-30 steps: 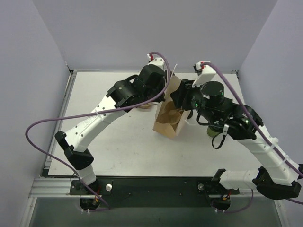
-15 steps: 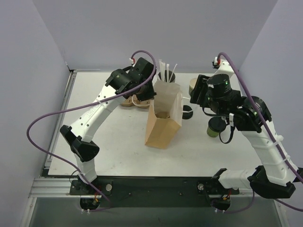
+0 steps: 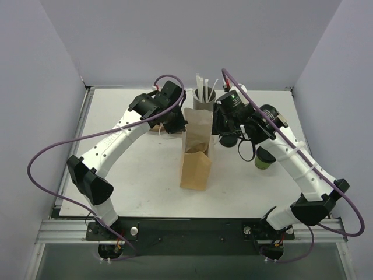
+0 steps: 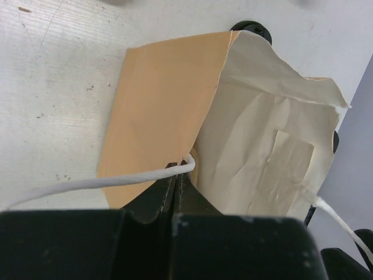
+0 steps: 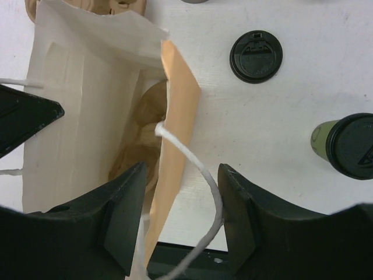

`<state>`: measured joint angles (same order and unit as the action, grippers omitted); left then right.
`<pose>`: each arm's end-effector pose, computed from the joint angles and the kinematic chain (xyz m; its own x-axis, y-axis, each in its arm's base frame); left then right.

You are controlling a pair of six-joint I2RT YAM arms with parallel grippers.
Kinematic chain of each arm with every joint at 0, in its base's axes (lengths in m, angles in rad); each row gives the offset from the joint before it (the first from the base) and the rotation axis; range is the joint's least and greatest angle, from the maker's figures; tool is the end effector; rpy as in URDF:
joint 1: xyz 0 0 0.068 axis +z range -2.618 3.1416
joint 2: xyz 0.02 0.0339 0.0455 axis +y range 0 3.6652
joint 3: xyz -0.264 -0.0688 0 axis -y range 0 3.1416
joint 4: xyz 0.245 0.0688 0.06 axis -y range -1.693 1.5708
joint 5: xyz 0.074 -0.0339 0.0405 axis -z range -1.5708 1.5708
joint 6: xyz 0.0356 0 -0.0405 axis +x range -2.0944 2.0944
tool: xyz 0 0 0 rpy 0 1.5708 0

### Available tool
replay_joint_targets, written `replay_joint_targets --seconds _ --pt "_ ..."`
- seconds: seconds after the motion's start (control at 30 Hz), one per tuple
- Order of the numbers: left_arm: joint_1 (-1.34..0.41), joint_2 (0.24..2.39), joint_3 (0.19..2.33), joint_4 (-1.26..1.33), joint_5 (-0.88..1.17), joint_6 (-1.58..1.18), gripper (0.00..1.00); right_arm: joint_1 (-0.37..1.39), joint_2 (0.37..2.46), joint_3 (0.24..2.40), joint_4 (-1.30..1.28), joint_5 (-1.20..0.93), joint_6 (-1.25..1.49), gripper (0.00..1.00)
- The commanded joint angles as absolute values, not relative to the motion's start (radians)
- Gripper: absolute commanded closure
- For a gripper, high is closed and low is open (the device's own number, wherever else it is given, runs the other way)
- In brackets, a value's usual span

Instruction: Pack the takeout coffee

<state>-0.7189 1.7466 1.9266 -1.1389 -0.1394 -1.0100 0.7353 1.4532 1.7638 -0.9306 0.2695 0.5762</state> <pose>0.2736 -0.2329 0.3869 -0.8290 -0.3889 -0.4018 -0.2067 0.8808 -0.4259 0.2230 0.1889 0.4448 -0.6261 0.1419 -0.7668 -0.1727 0.9337 0.3137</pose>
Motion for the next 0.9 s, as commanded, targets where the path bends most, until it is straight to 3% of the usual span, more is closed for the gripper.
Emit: replay_joint_targets --seconds 0.0,0.27,0.37,0.43,0.5,0.57,0.67,0.73,0.87 --pt "-0.721 1.698 1.911 -1.091 -0.11 -1.043 1.0 0.764 1.447 1.75 -0.914 0.284 0.568 0.52" --pt "-0.727 1.683 1.887 -1.066 -0.104 -1.034 1.0 0.762 1.492 1.672 -0.874 0.219 0.575 0.53" --pt "-0.727 1.672 1.873 -1.055 -0.104 -1.032 1.0 0.756 1.502 1.62 -0.876 0.219 0.583 0.58" --pt "-0.726 1.664 1.861 -1.042 -0.098 -1.031 1.0 0.746 1.503 1.591 -0.865 0.2 0.588 0.64" --pt "-0.726 1.663 1.853 -1.032 -0.089 -1.029 1.0 0.741 1.511 1.597 -0.856 0.187 0.581 0.81" --pt "-0.718 1.677 1.916 -1.049 -0.068 -1.022 1.0 0.738 1.546 1.724 -0.935 0.192 0.563 1.0" --pt "-0.733 1.747 2.224 -1.213 -0.07 -0.994 1.0 0.779 1.6 2.119 -1.107 0.268 0.54 1.0" --pt "-0.735 1.769 2.298 -1.305 -0.068 -0.999 1.0 0.787 1.591 2.145 -1.115 0.25 0.548 1.0" --pt "-0.701 1.654 1.866 -1.108 0.021 -1.038 1.0 0.746 1.571 1.79 -0.971 0.12 0.578 1.0"
